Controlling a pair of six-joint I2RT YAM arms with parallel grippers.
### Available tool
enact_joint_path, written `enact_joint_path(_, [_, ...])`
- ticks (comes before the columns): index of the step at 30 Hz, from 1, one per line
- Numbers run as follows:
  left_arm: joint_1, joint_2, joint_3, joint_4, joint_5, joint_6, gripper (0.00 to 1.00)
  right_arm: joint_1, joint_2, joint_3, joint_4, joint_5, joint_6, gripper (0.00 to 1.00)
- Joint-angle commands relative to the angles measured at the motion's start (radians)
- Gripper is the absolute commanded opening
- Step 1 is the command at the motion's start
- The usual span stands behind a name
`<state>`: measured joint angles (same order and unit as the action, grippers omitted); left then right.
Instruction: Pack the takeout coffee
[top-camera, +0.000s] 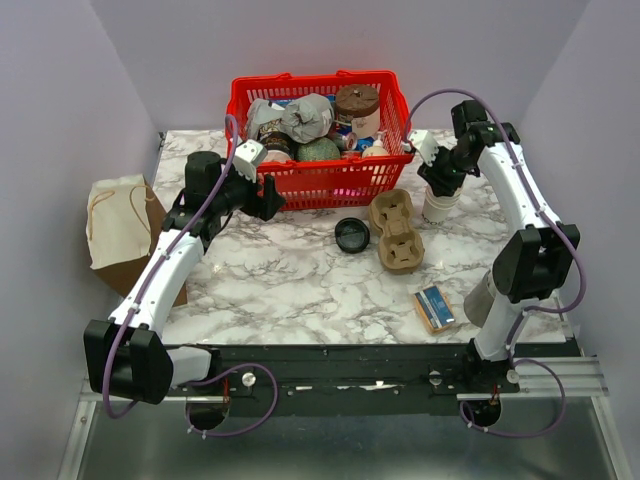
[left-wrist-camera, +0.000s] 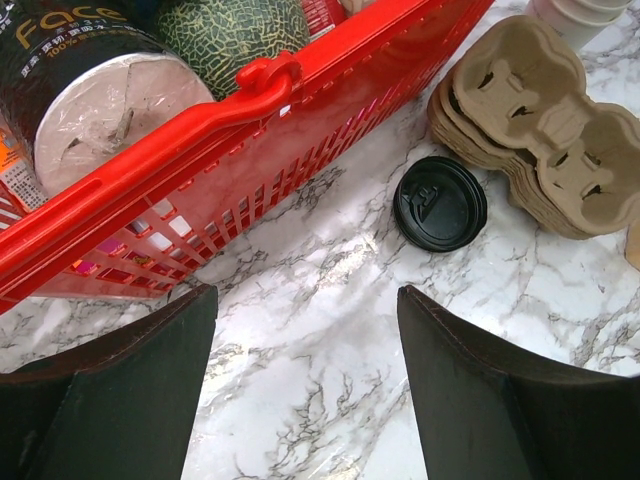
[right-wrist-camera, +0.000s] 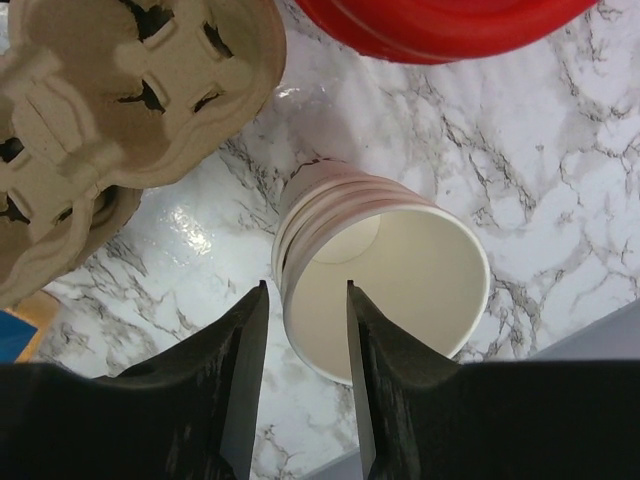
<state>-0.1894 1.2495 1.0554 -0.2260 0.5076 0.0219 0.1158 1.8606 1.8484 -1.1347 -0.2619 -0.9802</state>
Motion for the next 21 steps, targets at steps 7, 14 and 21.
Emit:
enact_joint_path(7, [0.002, 0.001, 0.014, 0.0, 0.002, 0.004, 0.81, -0.01, 0.031, 0.032, -0.046, 0.036, -0.008, 0.4])
enact_joint_path(14, [0.001, -0.001, 0.006, 0.011, 0.0, 0.001, 0.81, -0.015, 0.06, 0.069, -0.077, 0.043, -0.002, 0.31])
enact_joint_path(21, [0.002, -0.009, -0.008, 0.016, 0.0, -0.002, 0.81, -0.016, 0.063, 0.116, -0.102, 0.043, 0.002, 0.15])
